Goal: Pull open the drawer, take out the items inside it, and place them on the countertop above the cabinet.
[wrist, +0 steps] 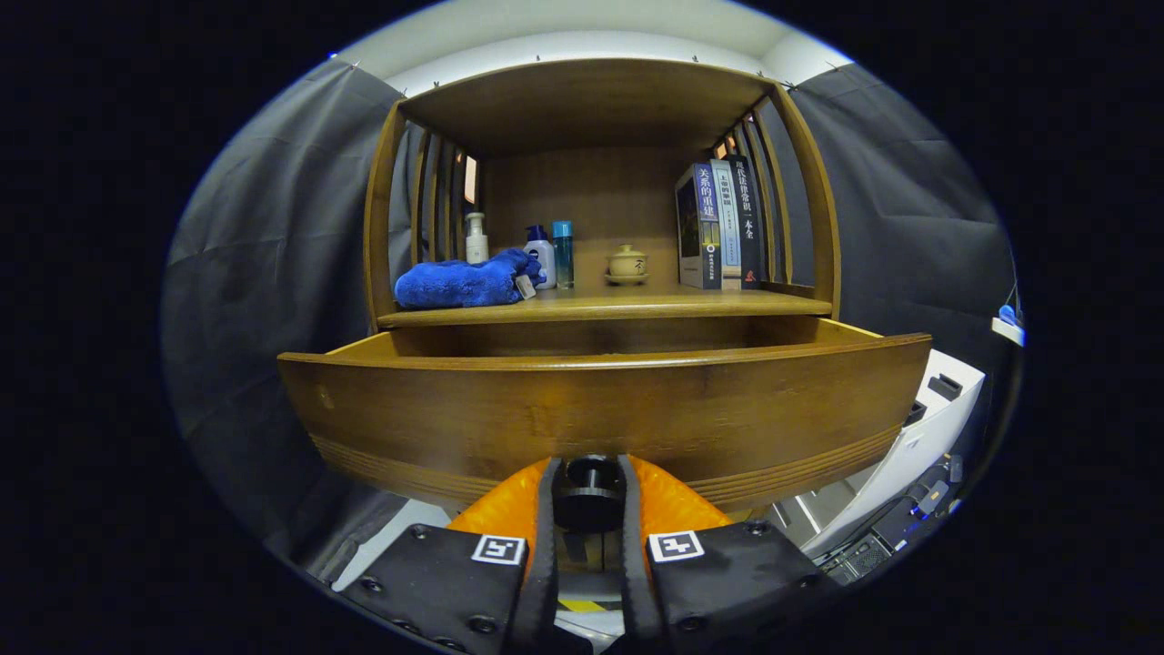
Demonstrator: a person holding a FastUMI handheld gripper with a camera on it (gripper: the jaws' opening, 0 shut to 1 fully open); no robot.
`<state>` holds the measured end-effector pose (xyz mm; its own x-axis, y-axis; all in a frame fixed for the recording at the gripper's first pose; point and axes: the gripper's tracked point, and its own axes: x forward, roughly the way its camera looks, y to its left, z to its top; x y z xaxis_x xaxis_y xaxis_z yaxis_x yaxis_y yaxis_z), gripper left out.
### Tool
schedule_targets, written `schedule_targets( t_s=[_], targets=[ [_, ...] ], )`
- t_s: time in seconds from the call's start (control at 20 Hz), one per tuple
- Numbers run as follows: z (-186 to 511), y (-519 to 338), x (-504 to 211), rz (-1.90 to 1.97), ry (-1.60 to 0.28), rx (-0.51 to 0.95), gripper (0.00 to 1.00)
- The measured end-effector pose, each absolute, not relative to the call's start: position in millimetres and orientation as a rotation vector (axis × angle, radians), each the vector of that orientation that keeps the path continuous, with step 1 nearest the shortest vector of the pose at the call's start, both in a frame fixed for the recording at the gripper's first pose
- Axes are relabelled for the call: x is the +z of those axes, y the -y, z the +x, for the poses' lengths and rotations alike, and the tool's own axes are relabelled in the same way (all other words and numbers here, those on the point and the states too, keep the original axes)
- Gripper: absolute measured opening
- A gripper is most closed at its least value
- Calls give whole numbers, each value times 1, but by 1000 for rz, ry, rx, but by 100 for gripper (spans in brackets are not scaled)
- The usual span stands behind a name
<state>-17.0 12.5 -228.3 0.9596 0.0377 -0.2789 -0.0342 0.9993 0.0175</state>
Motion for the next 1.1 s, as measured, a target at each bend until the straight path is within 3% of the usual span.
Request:
schedule_targets(
  t_s=[0.7,1.1],
  targets=[
    [-31,-13,-234,-5,-298,40,36],
    [-34,-18,-232,-14,-295,55,71]
  ],
)
